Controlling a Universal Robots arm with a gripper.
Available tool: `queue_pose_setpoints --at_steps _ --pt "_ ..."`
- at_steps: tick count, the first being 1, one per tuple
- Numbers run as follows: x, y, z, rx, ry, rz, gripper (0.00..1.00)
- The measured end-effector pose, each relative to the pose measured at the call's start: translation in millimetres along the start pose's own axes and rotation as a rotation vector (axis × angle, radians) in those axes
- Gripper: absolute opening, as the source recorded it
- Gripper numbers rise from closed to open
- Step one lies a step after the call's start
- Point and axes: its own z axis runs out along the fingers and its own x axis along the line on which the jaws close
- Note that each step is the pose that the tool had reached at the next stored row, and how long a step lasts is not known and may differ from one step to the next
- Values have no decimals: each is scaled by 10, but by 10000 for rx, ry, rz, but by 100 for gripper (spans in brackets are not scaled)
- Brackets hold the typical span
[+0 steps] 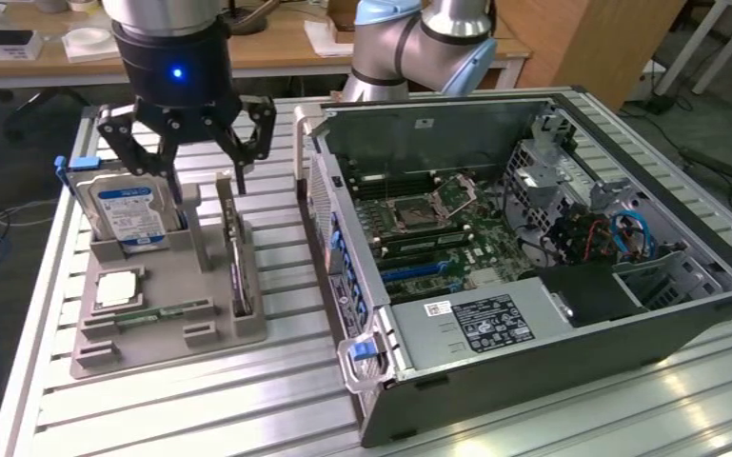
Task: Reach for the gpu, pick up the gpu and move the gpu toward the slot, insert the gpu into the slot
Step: 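Pick up the gpu and move the gpu toward the slot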
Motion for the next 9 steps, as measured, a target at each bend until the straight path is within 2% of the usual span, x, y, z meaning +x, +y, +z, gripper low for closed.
queue_pose_setpoints --at_steps 9 --pt "6 -101 159 0 1 -1 65"
